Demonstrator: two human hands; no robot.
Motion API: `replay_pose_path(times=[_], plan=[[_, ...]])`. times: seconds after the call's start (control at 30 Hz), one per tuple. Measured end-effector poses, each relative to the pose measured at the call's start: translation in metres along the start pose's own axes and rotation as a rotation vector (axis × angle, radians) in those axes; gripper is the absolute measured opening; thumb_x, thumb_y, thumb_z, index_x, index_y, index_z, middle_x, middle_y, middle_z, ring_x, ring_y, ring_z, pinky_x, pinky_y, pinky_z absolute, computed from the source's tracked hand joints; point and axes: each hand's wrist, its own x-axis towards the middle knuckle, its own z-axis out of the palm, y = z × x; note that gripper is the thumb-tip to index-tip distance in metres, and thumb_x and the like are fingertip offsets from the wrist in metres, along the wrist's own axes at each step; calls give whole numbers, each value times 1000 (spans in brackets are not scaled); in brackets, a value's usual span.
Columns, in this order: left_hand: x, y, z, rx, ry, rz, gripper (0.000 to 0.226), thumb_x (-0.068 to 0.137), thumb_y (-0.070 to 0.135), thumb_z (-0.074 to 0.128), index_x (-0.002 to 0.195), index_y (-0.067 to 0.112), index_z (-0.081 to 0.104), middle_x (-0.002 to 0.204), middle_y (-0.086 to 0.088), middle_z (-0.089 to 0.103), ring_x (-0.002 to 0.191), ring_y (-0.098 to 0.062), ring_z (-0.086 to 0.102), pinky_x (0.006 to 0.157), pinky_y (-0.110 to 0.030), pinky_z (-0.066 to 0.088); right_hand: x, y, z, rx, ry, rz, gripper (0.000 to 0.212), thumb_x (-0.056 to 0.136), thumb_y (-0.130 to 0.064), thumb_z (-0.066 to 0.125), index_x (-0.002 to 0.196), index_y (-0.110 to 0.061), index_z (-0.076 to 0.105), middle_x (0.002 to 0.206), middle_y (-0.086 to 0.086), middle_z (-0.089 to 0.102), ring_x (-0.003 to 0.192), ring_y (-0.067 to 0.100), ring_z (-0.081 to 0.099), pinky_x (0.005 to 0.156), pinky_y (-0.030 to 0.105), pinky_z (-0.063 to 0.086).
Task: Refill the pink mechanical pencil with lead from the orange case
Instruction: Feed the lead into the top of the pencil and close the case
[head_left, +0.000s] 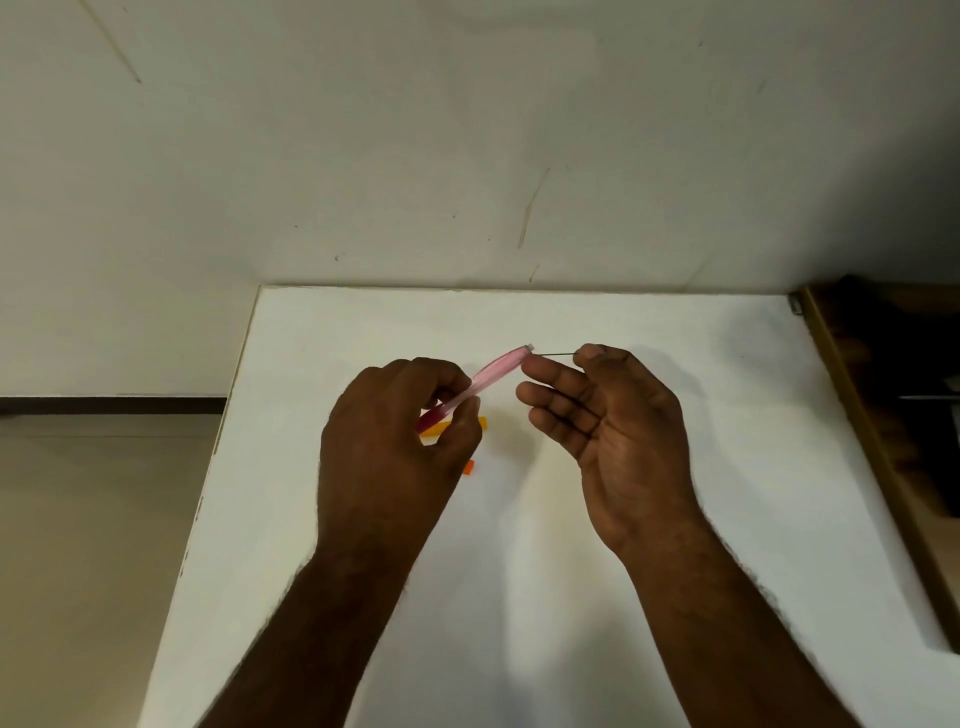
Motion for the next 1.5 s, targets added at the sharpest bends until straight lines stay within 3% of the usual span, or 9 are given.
replay_pose_path(times=[0.57,1.17,1.5], plan=[[2,-4,2,40,-39,85,6,86,29,72,89,27,67,84,15,67,79,-6,56,68,-29,44,1,-5,-5,-25,4,-16,16,103,-22,57,90,-17,65,96,17,80,83,31,79,66,30,60],[5,-9,-6,93,-69,116,9,87,32,69,91,24,70,86,11,69,78,-14,60,72,-35,46,1,-6,0,-156,8,-86,12,102,-16,58,93,-10,62,89,14,81,80,31,79,68,31,62],[5,-15,-5,73,-75,171,10,92,23,70,102,22,73,94,9,70,84,-18,62,76,-44,49,0,-1,-1,-287,1,-124,9,100,-11,61,94,-9,68,88,12,80,81,29,79,68,28,59]])
